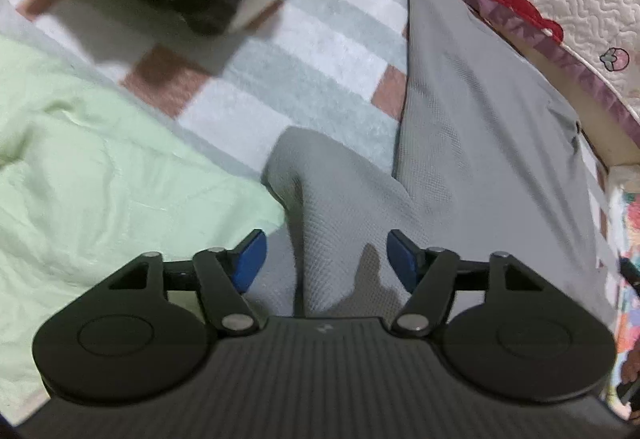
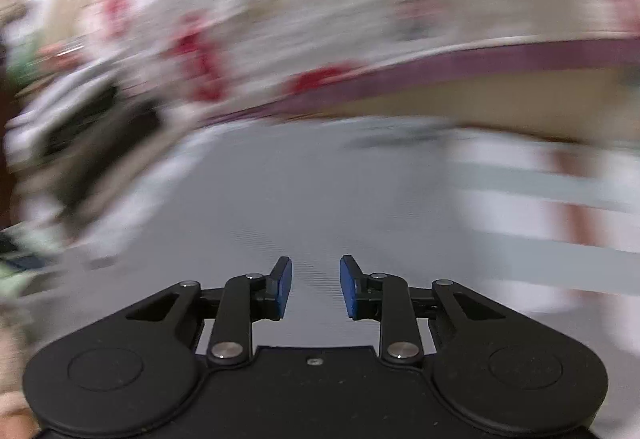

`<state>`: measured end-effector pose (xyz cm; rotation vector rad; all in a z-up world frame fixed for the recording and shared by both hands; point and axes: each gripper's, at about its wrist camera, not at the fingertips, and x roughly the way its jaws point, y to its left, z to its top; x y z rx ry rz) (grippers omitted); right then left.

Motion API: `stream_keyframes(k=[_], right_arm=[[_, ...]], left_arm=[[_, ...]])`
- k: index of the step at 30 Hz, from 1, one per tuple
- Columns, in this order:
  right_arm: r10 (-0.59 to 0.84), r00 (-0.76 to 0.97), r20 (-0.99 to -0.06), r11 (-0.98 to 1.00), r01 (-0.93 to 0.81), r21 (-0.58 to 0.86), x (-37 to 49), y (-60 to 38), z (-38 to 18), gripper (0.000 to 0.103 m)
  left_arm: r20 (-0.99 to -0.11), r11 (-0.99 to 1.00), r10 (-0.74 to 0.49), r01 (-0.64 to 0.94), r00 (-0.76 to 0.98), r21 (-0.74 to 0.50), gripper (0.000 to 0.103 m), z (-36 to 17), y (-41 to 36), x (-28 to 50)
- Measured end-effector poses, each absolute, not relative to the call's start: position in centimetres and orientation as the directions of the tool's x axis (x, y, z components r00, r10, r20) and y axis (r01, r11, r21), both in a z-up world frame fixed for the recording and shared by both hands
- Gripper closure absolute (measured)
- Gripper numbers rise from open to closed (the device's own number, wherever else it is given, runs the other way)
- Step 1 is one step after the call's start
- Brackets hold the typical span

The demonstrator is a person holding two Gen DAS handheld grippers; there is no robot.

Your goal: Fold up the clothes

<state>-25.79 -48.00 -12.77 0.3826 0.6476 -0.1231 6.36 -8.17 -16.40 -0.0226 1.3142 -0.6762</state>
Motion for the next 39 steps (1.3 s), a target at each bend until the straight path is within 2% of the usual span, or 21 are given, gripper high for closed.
stream_keyframes(k=[3, 4, 5, 6, 12, 15, 17, 18, 19, 20, 22, 24, 27, 29, 31, 33, 34, 35, 36, 37, 39], right_arm=[[0.217, 0.759, -0.613, 0.939, 0.010, 0.345, -20.7, -42.5, -12.9, 0.069], [0.264, 0.742, -0.617, 0.939, -0.052, 0.340, -19.4, -40.7, -12.8, 0.069], [0.308, 0.721, -0.620, 0.935, -0.109, 0.338, -18.1, -39.1, -12.7, 0.068], [0.351, 0.700, -0.622, 0.927, -0.164, 0.339, -16.8, -37.5, -12.5, 0.066], [0.521, 0.573, -0.633, 0.847, -0.435, 0.304, -12.7, -28.0, -12.8, 0.040], [0.518, 0.566, -0.641, 0.843, -0.466, 0.270, -11.5, -25.5, -13.9, 0.038], [0.470, 0.591, -0.656, 0.877, -0.400, 0.267, -10.7, -25.3, -15.2, 0.039], [0.443, 0.603, -0.663, 0.893, -0.364, 0.266, -10.3, -25.3, -15.9, 0.052], [0.412, 0.611, -0.676, 0.909, -0.330, 0.256, -10.2, -25.6, -16.5, 0.092], [0.379, 0.616, -0.690, 0.924, -0.295, 0.244, -10.2, -26.1, -17.0, 0.101], [0.337, 0.632, -0.698, 0.941, -0.201, 0.271, -10.9, -28.1, -17.5, 0.102], [0.295, 0.644, -0.706, 0.948, -0.103, 0.302, -11.7, -30.2, -18.0, 0.102], [0.276, 0.664, -0.695, 0.918, 0.030, 0.394, -13.1, -33.5, -18.5, 0.101], [0.291, 0.672, -0.681, 0.902, 0.043, 0.429, -13.7, -34.1, -18.2, 0.101], [0.327, 0.668, -0.669, 0.905, -0.018, 0.424, -14.0, -33.2, -17.5, 0.095], [0.352, 0.670, -0.653, 0.914, -0.097, 0.393, -13.8, -31.8, -16.3, 0.095], [0.370, 0.671, -0.643, 0.916, -0.146, 0.375, -13.7, -30.9, -15.8, 0.094], [0.401, 0.661, -0.635, 0.910, -0.207, 0.359, -13.7, -29.9, -15.3, 0.092], [0.438, 0.636, -0.635, 0.898, -0.275, 0.344, -13.4, -28.8, -15.0, 0.086], [0.453, 0.621, -0.640, 0.891, -0.325, 0.316, -13.4, -27.9, -14.7, 0.069], [0.471, 0.596, -0.650, 0.874, -0.414, 0.255, -13.6, -26.2, -14.1, 0.048]], left_arm=[[-0.873, 0.794, -0.484, 0.454, 0.068, -0.405, 0.046, -17.3, -9.1, 6.0], [-0.863, 0.776, -0.501, 0.477, 0.065, -0.414, 0.074, -17.2, -9.6, 5.9], [-0.854, 0.757, -0.517, 0.499, 0.062, -0.422, 0.096, -17.2, -10.2, 5.8], [-0.846, 0.742, -0.530, 0.514, 0.057, -0.430, 0.098, -17.1, -10.7, 5.7], [-0.816, 0.673, -0.578, 0.551, -0.026, -0.494, 0.098, -16.1, -14.5, 4.7], [-0.809, 0.651, -0.582, 0.545, -0.089, -0.528, 0.098, -16.3, -16.4, 4.0], [-0.826, 0.643, -0.557, 0.588, -0.080, -0.491, 0.096, -15.8, -17.2, 3.2], [-0.835, 0.636, -0.545, 0.612, -0.074, -0.469, 0.093, -15.5, -17.6, 2.8], [-0.836, 0.628, -0.545, 0.628, -0.067, -0.460, 0.084, -15.1, -17.6, 2.5], [-0.820, 0.618, -0.570, 0.632, -0.051, -0.469, 0.072, -14.5, -17.0, 2.5], [-0.776, 0.595, -0.630, 0.638, -0.007, -0.489, 0.058, -13.3, -15.5, 2.6], [-0.777, 0.608, -0.627, 0.660, 0.057, -0.442, 0.057, -12.9, -14.2, 2.9], [-0.837, 0.686, -0.522, 0.664, 0.164, -0.298, 0.053, -14.4, -13.3, 3.2], [-0.853, 0.728, -0.500, 0.607, 0.152, -0.318, 0.050, -15.8, -12.5, 4.0], [-0.853, 0.748, -0.510, 0.546, 0.111, -0.377, 0.049, -17.0, -11.7, 4.7], [-0.823, 0.718, -0.567, 0.510, 0.037, -0.473, 0.054, -17.6, -11.3, 5.1], [-0.791, 0.684, -0.612, 0.494, -0.011, -0.537, 0.061, -17.6, -11.3, 5.2], [-0.740, 0.631, -0.669, 0.476, -0.066, -0.613, 0.078, -17.5, -11.3, 5.1], [-0.688, 0.582, -0.716, 0.445, -0.117, -0.681, 0.084, -17.5, -11.5, 5.0], [-0.648, 0.548, -0.746, 0.413, -0.151, -0.728, 0.086, -17.6, -11.6, 4.8], [-0.600, 0.506, -0.775, 0.373, -0.198, -0.778, 0.086, -17.7, -12.3, 4.3]])
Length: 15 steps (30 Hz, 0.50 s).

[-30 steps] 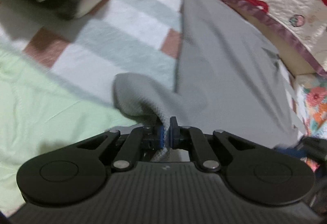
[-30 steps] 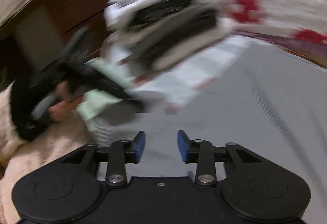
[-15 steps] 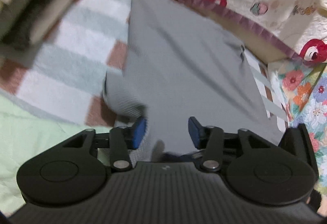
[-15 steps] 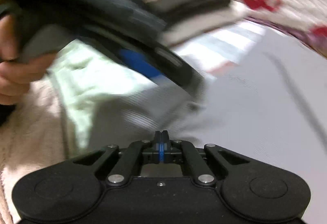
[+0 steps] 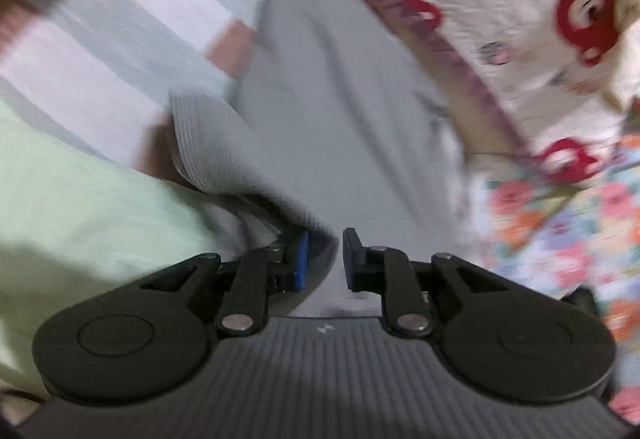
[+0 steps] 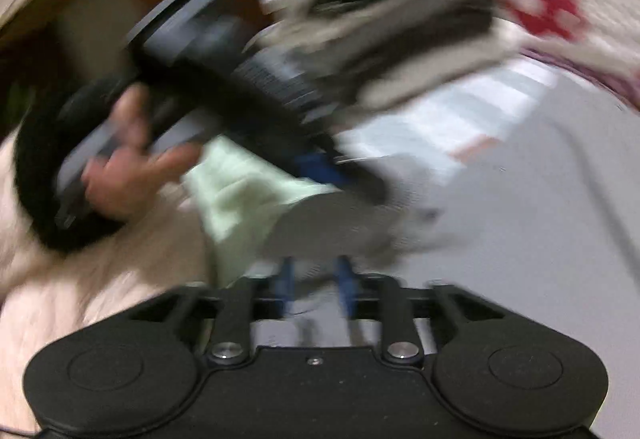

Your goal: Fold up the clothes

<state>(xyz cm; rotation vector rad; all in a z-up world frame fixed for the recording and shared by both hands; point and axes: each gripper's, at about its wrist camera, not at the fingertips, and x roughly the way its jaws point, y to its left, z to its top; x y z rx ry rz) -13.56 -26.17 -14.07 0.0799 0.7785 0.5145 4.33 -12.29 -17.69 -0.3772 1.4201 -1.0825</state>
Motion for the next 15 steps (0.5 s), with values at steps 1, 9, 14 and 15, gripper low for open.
stream_keyframes(k=[1, 9, 14, 15], right_arm=[[0.469, 0.596, -0.652, 0.874, -0.418, 0.247, -13.5, -25.8, -13.9, 0.042], [0.377, 0.604, -0.702, 0.926, -0.235, 0.296, -11.9, -26.8, -16.6, 0.038], [0.348, 0.557, -0.754, 0.937, -0.222, 0.269, -12.3, -27.1, -18.6, 0.038], [0.355, 0.557, -0.751, 0.935, -0.219, 0.280, -12.4, -27.4, -18.7, 0.038]], left_arm=[[-0.596, 0.499, -0.773, 0.371, -0.218, -0.783, 0.086, -17.8, -12.9, 3.9], [-0.639, 0.519, -0.737, 0.419, -0.222, -0.745, 0.087, -18.6, -15.6, 2.2], [-0.675, 0.567, -0.737, 0.570, 0.031, -0.594, 0.056, -15.0, -13.3, 2.2], [-0.695, 0.602, -0.713, 0.591, 0.093, -0.538, 0.054, -14.6, -12.9, 2.3]])
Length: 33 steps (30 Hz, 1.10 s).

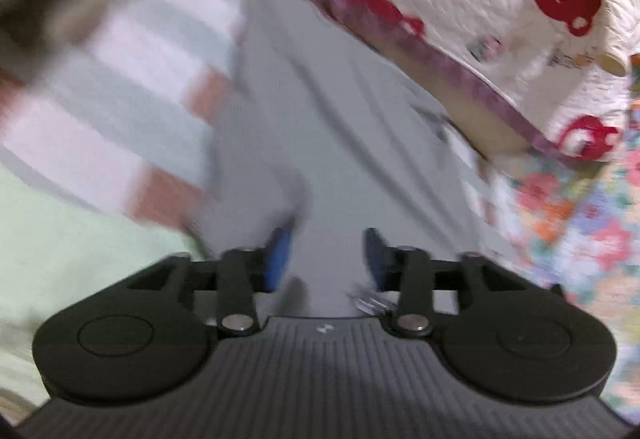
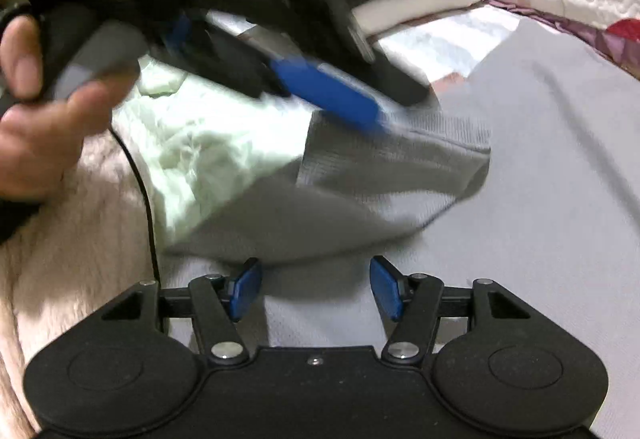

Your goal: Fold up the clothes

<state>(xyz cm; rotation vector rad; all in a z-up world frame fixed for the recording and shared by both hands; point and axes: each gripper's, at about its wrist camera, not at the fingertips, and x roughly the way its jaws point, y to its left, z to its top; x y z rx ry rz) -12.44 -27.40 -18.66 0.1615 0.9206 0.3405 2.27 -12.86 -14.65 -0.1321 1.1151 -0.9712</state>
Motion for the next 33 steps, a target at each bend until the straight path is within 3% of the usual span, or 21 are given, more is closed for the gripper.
stream_keyframes(k=[2, 8, 9, 10, 11, 12, 18, 22, 27, 33], right_arm=[[0.372, 0.556, -0.743, 0.928, -0.205, 0.312, -12.5, -28.0, -18.6, 0.038], [0.395, 0.533, -0.748, 0.919, -0.218, 0.329, -13.2, -28.4, -18.3, 0.038], [0.400, 0.530, -0.748, 0.916, -0.217, 0.336, -13.4, -28.5, -18.3, 0.038], [0.407, 0.528, -0.746, 0.913, -0.214, 0.347, -13.6, -28.6, -18.1, 0.038], [0.416, 0.525, -0.743, 0.909, -0.211, 0.359, -13.7, -28.8, -18.0, 0.038], [0.424, 0.521, -0.740, 0.905, -0.208, 0.372, -13.9, -29.1, -18.0, 0.038], [0.465, 0.512, -0.723, 0.882, -0.193, 0.430, -14.7, -30.1, -18.3, 0.038], [0.477, 0.509, -0.717, 0.875, -0.200, 0.441, -14.1, -30.3, -18.2, 0.038], [0.503, 0.518, -0.692, 0.860, -0.222, 0.460, -12.5, -29.8, -17.4, 0.038], [0.482, 0.454, -0.749, 0.874, -0.306, 0.376, -10.8, -26.9, -18.0, 0.038]], left_arm=[[-0.740, 0.663, -0.649, 0.608, 0.177, -0.437, 0.047, -14.6, -12.5, 2.3], [-0.760, 0.593, -0.650, 0.621, -0.006, -0.512, 0.036, -16.9, -14.0, 2.1], [-0.779, 0.595, -0.627, 0.648, 0.005, -0.475, 0.037, -17.1, -14.7, 1.6], [-0.797, 0.598, -0.603, 0.677, 0.027, -0.429, 0.049, -17.3, -15.3, 1.1], [-0.815, 0.600, -0.576, 0.706, 0.053, -0.378, 0.092, -17.3, -15.8, 0.6], [-0.820, 0.601, -0.565, 0.726, 0.090, -0.334, 0.099, -16.8, -15.7, 0.2], [-0.714, 0.666, -0.603, 0.717, 0.356, -0.205, 0.100, -10.4, -9.6, -0.6], [-0.684, 0.755, -0.524, 0.649, 0.508, -0.096, 0.100, -7.8, -5.0, -0.4], [-0.708, 0.803, -0.461, 0.590, 0.534, -0.078, 0.100, -8.6, -1.7, 1.3], [-0.730, 0.802, -0.449, 0.593, 0.515, -0.074, 0.100, -9.3, -1.3, 2.9]])
